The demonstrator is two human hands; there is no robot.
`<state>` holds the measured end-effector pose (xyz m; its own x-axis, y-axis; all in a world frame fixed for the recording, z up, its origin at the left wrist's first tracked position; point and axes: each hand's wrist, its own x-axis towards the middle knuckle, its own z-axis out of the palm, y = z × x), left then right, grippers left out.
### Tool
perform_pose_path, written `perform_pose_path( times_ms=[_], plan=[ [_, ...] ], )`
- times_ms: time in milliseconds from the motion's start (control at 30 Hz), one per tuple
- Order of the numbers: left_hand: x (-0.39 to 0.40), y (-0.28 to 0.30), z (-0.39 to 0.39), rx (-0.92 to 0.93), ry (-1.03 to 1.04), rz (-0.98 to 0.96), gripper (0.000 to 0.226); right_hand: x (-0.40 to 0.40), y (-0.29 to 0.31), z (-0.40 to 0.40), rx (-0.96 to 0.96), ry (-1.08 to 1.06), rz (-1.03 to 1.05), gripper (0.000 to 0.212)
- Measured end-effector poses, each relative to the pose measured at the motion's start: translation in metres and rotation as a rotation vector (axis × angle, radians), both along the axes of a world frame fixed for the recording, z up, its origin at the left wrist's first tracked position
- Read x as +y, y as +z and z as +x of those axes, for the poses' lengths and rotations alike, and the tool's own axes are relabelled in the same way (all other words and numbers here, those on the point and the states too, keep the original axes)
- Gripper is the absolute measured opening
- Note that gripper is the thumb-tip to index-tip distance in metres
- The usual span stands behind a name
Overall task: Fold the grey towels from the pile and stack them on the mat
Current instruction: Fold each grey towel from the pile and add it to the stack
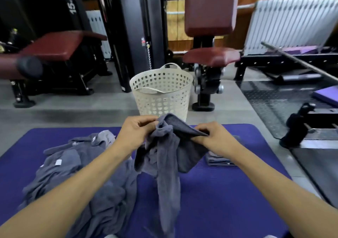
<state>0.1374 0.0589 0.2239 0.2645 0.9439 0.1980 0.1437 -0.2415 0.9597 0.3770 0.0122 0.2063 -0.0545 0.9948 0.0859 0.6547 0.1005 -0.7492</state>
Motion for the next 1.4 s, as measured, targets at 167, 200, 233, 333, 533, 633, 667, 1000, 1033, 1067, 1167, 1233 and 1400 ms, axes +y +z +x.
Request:
perform_pose_path(
  times_ms=[167,200,233,333,533,633,667,1000,1033,1067,1167,1233,1400],
  plan=[
    [-0.011,0.013,0.054,-0.131,-0.067,-0.112,0.017,-0.043,0.022,0.053,0.242,-0.131,0.057,0.015],
    [-0.014,0.014,0.064,-0.115,-0.064,-0.128,0.017,-0.048,0.022,0.059,0.258,-0.157,0.078,0.016],
    [-0.017,0.012,0.074,-0.098,-0.051,-0.142,0.015,-0.052,0.02,0.065,0.246,-0.186,0.096,0.016],
    [-0.023,0.003,0.093,-0.093,0.02,-0.21,0.013,-0.059,0.005,0.077,0.12,-0.281,0.097,0.017],
    [-0.015,-0.006,0.109,-0.095,0.178,-0.302,0.004,-0.063,-0.022,0.071,-0.019,-0.368,0.084,0.028],
    [-0.012,-0.007,0.107,-0.143,0.209,-0.357,0.003,-0.056,-0.025,0.053,0.076,-0.339,0.089,0.023],
    [-0.013,-0.006,0.104,-0.158,0.202,-0.374,0.004,-0.054,-0.027,0.046,0.104,-0.307,0.041,0.026],
    [-0.035,0.0,0.053,-0.175,0.015,-0.476,0.01,-0.028,-0.058,0.013,0.094,-0.02,-0.28,0.011],
    [-0.034,-0.003,0.046,-0.159,0.022,-0.48,0.013,-0.026,-0.056,0.012,0.113,-0.004,-0.289,0.016],
    [-0.034,-0.005,0.04,-0.143,0.033,-0.484,0.016,-0.025,-0.054,0.012,0.158,0.009,-0.301,0.017],
    [-0.034,-0.009,0.026,-0.114,0.069,-0.513,0.02,-0.022,-0.049,0.008,0.258,0.014,-0.259,0.01],
    [-0.037,-0.011,0.021,-0.113,0.056,-0.519,0.015,-0.023,-0.045,0.003,0.296,0.031,-0.227,0.007],
    [-0.037,-0.013,0.015,-0.058,0.001,-0.491,0.01,-0.026,-0.036,-0.027,0.441,0.1,-0.161,0.017]
  ],
)
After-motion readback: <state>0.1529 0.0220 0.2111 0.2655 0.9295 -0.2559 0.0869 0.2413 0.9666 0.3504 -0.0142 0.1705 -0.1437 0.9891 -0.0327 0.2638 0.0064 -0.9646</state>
